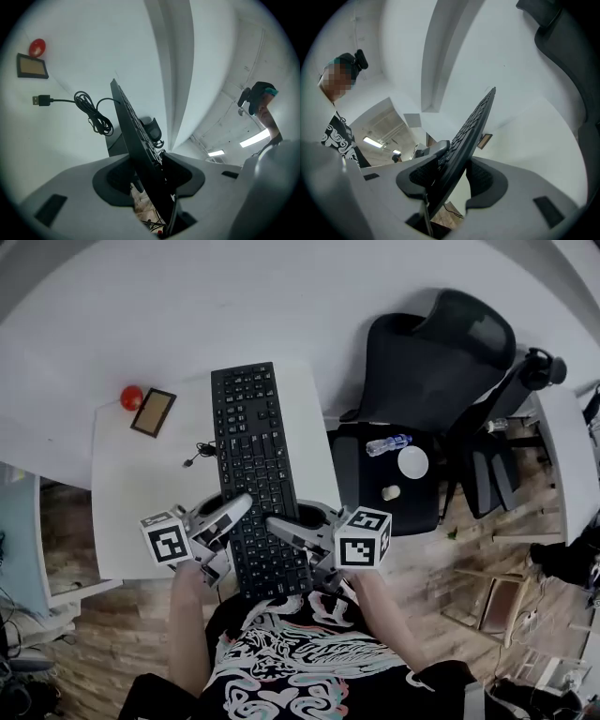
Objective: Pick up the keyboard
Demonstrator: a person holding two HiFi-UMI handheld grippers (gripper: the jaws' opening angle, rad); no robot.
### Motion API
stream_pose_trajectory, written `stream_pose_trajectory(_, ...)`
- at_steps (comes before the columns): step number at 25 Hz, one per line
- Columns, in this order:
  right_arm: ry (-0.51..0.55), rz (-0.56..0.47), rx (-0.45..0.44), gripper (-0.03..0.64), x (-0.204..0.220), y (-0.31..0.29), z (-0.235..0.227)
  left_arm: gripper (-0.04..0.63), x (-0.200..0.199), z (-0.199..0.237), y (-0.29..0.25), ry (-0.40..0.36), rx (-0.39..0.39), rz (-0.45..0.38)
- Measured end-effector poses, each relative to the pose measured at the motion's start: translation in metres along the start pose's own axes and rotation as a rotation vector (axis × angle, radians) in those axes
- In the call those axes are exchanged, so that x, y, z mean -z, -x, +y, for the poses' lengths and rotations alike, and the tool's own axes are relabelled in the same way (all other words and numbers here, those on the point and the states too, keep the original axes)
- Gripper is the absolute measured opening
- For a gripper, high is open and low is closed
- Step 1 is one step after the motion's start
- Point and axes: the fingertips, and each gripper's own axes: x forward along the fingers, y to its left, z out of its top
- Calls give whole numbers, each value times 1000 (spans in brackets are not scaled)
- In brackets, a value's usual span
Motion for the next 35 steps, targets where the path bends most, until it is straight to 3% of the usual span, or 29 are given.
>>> stream_pose_trajectory(6, 27, 15, -7, 204, 2, -1, 4, 173, -3, -3, 2, -29, -52, -36)
stream_pose_trajectory(11, 59, 17, -27, 204, -4, 8, 16, 175, -3, -21, 2, -67, -63, -69)
stream_pose_trajectory(15, 75, 15, -24, 204, -3, 10, 20, 176, -1, -21, 2, -54, -49, -84)
stream_pose_trajectory(24, 104, -7, 4, 204, 0, 5, 25, 179, -5, -26, 6, -124, -21, -48)
stream_pose_trajectory(35, 105, -18, 10, 204, 0, 3, 23, 181, -5, -21, 7, -133, -31, -35)
